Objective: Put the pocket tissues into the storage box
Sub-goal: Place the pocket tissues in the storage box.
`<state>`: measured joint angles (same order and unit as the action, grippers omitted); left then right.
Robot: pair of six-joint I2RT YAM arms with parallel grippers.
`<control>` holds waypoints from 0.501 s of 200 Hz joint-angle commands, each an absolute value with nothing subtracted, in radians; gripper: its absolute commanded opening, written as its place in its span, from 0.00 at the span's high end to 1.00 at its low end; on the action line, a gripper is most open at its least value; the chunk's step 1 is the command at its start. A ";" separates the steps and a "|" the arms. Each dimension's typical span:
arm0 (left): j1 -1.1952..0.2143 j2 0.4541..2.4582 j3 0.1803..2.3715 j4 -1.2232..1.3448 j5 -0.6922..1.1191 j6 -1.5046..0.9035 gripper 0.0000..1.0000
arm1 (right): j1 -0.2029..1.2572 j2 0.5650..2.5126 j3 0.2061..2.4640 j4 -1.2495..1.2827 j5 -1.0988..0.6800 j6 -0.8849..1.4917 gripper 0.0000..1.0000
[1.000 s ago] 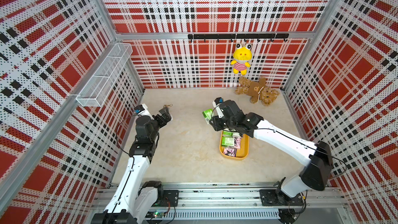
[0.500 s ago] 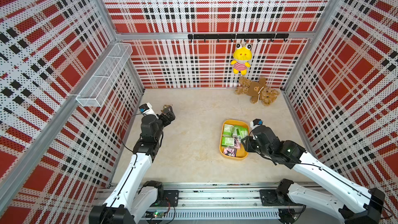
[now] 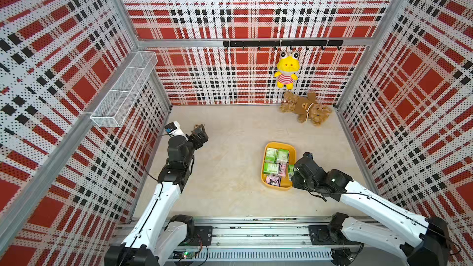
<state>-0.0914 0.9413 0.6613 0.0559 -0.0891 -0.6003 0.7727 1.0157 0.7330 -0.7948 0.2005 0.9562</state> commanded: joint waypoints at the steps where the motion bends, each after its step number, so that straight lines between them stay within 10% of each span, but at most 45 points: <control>1: -0.094 0.923 0.676 0.057 -0.108 -0.584 0.00 | 0.770 1.055 0.747 -0.743 0.197 0.953 0.67; 100: -0.064 0.925 0.672 0.045 -0.106 -0.560 0.00 | 0.770 1.228 0.762 -0.645 0.143 0.925 0.66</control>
